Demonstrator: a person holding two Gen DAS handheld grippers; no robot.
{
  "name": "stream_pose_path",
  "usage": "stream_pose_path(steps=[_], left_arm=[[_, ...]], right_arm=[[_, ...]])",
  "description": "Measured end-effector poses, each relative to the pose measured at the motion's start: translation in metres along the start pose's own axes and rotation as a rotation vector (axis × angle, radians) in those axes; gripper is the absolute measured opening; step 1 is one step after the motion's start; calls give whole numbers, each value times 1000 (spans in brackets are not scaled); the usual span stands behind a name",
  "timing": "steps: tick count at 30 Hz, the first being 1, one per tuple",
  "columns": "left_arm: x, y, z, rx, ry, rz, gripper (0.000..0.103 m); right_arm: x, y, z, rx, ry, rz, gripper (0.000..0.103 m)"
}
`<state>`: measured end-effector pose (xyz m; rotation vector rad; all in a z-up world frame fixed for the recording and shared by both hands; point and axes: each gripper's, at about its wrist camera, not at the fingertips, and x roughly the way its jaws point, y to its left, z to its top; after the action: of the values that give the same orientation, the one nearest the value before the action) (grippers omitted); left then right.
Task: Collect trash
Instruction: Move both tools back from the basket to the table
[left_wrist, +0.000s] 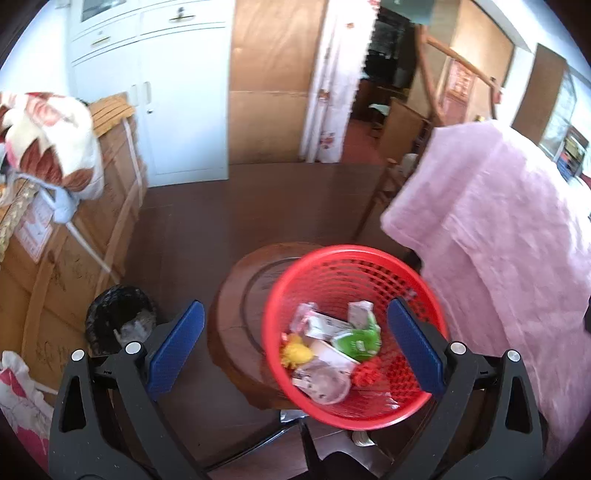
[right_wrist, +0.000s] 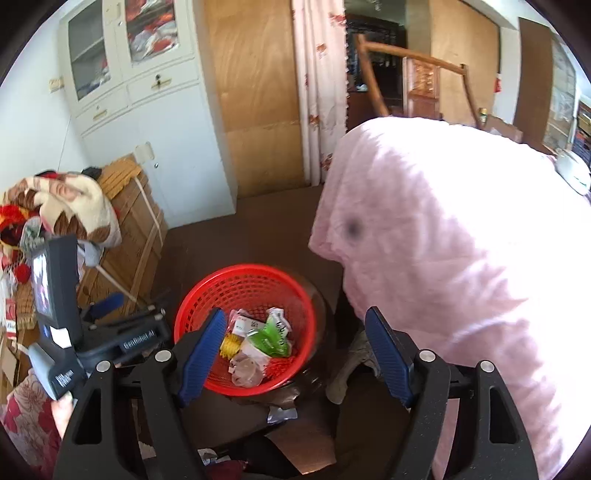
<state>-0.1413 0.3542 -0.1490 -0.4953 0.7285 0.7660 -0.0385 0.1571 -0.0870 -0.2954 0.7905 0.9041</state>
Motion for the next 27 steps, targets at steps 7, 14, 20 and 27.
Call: stream_pose_path(steps=[7,14,20,27], left_arm=[[-6,-27,-9,73,-12,-29,96],[-16,-52,-20,139,-24,-69,96],[-26,-84,-31,245,-34,-57,96],[-44,-119,-33,318,-42,-97,96]], right_arm=[[-42,-28,-4,40,-69,-57,79],[-94,-70,-19,83,-120,-151,81],[-144,-118,-34,111,-145,-277,86],[-187,-184,-48,184,-173,-404,90]])
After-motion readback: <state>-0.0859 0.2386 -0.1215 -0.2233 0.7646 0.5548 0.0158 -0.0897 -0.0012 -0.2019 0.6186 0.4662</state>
